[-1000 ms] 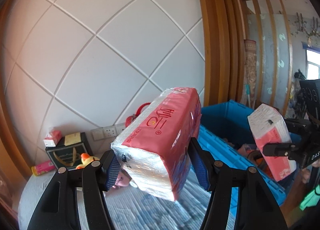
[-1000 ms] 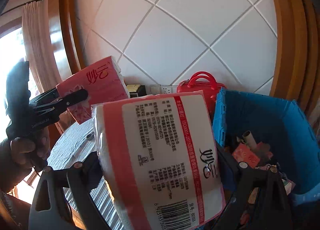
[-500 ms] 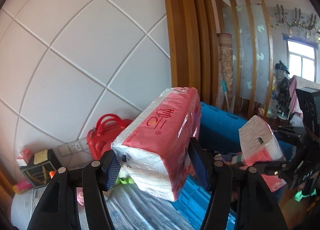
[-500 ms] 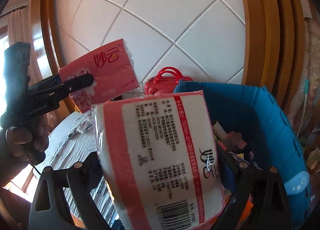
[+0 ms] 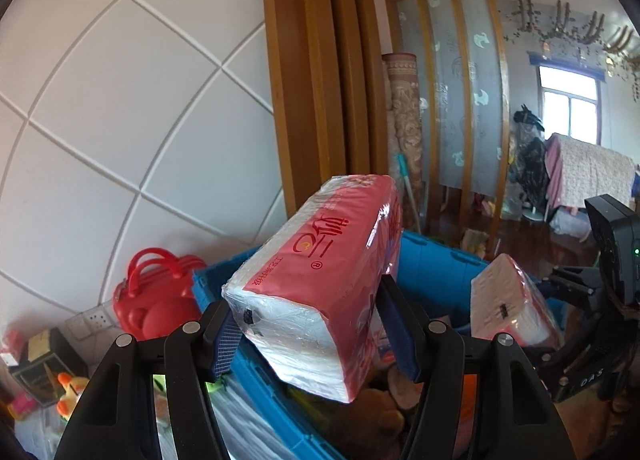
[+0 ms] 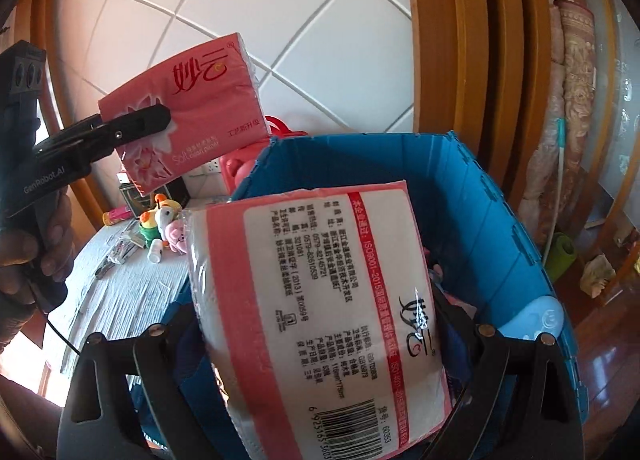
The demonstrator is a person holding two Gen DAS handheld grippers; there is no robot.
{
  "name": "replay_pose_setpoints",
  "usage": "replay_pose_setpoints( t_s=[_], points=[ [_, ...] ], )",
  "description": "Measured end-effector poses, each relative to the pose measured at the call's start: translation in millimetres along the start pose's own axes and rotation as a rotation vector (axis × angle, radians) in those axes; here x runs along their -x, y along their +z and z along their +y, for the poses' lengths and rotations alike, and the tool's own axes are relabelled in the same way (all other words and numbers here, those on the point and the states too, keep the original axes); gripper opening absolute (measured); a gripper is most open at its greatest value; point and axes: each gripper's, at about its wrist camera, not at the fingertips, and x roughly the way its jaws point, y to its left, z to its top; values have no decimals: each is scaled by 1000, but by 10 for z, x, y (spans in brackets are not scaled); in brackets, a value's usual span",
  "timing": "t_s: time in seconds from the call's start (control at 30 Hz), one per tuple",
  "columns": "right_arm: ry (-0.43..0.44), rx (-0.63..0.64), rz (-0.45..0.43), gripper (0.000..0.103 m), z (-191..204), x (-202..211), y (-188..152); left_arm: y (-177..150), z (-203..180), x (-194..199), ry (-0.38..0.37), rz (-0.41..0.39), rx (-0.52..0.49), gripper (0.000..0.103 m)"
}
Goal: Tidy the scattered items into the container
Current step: 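Carry the pink tissue pack and white tissue pack with both grippers over the crate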
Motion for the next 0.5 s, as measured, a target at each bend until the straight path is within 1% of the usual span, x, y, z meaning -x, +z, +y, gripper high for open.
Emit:
replay_pose_setpoints(
  t_s=[0.17,0.3,0.5],
  points=[
    [-48,-43,18,94,-268,6,-82,68,-180,-184,-30,10,-29,62],
    [-85,-55,29,94,-418,-10,-127,127,-284,-328,-41,20,-42,62],
    [-109,-76,46,94,-538,-92,-138,162,-304,-480,-41,39,-47,62]
  ],
)
